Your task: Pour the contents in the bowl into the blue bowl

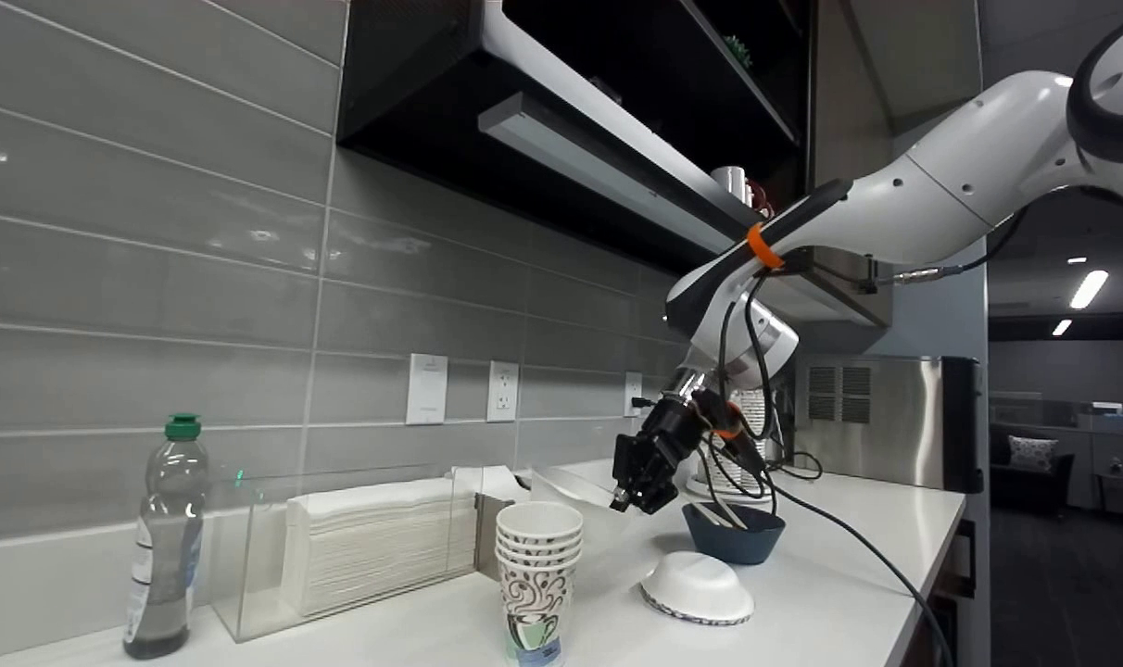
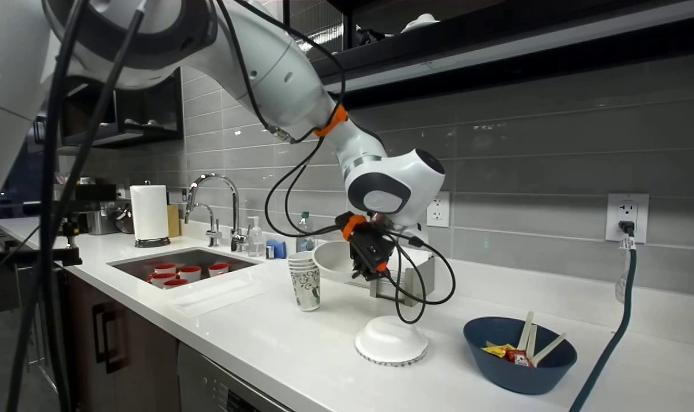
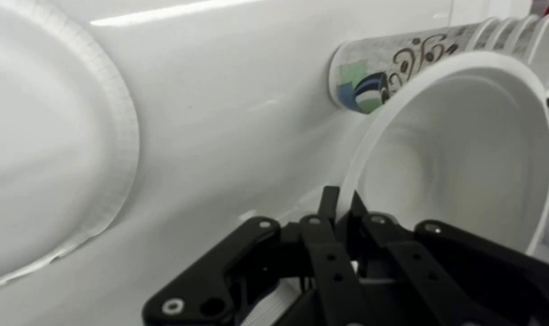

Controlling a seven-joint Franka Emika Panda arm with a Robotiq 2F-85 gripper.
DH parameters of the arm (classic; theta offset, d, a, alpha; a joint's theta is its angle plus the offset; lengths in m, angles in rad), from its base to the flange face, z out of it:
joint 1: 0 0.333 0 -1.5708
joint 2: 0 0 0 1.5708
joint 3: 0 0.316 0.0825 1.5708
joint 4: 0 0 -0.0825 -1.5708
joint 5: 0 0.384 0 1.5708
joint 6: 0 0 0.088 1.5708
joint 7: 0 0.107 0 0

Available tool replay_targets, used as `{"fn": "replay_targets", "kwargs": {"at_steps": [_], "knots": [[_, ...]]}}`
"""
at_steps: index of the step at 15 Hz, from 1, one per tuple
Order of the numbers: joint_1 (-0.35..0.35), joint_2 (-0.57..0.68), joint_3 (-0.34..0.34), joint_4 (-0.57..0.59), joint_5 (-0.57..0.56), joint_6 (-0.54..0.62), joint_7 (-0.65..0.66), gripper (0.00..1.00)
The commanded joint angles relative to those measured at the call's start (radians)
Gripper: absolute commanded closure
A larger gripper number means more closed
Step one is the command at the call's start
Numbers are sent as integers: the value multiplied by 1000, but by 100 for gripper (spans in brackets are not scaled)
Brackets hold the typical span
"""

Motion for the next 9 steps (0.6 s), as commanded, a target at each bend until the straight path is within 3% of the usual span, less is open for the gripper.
{"fn": "replay_targets", "kwargs": {"at_steps": [1,5,9], "knots": [[72,19,-76,88,-81,-100,88,99],[150,42,-133,112,-266,30,189,99],[178,99,-147,175,-379,8,305,99]]}}
